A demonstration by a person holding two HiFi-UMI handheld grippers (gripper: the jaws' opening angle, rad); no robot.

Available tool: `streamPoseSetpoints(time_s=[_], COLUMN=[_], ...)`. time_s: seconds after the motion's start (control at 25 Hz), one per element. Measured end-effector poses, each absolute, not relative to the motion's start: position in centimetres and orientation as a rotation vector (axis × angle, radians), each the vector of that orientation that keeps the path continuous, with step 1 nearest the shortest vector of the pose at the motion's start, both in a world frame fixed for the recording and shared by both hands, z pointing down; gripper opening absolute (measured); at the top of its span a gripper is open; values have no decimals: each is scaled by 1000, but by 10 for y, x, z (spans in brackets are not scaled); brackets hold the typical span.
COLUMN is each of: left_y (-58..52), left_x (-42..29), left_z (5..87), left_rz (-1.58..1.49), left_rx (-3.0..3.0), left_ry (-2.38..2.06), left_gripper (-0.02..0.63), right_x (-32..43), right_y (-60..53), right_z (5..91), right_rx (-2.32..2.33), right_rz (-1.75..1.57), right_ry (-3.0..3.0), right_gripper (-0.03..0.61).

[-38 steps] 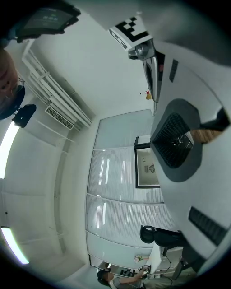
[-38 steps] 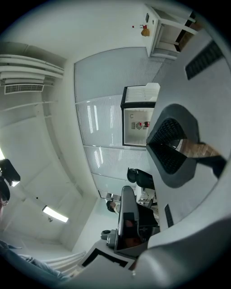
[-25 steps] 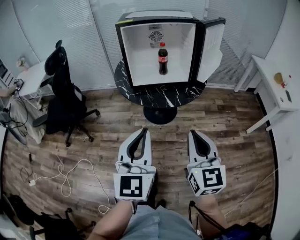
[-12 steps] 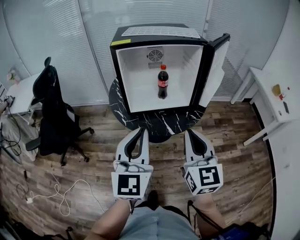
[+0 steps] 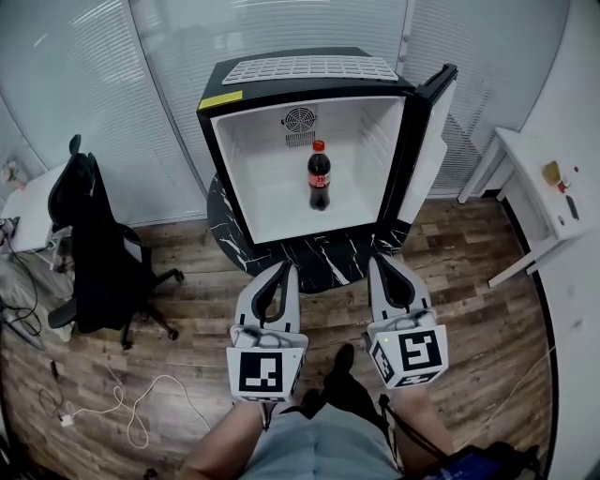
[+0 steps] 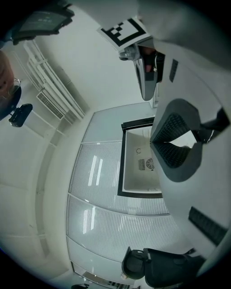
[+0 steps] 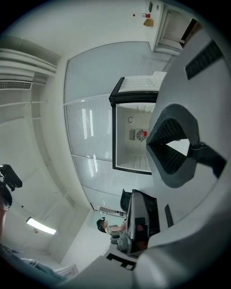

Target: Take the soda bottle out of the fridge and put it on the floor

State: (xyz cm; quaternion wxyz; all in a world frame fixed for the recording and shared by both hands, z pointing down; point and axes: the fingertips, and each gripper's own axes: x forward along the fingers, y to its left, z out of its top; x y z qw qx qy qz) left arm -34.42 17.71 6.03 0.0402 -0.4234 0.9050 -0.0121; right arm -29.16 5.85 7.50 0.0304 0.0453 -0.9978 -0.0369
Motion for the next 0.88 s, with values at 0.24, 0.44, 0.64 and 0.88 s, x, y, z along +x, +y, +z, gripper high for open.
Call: streamPoseSetpoints(time_s=[0.24, 0.44, 0.64, 0.88], left_y=[151, 122, 86, 52], left_x=[-381, -420, -464, -508], left_z=[82, 80, 79, 84], left_rz=[-70, -96, -97, -129], left_rx=[-1291, -1249, -1192, -1105], left_ry=[2821, 2841, 2870, 2925], left_gripper=[12, 12, 12, 12], right_x=[-328, -371, -423, -478], right_y=[30, 0, -30, -59], right_z=[84, 90, 93, 92], right_rx=[123, 67, -22, -150], right_rz=[-100, -77, -57, -46], right_ry=[-3073, -3070, -3065, -3060], right_gripper=[14, 14, 14, 14])
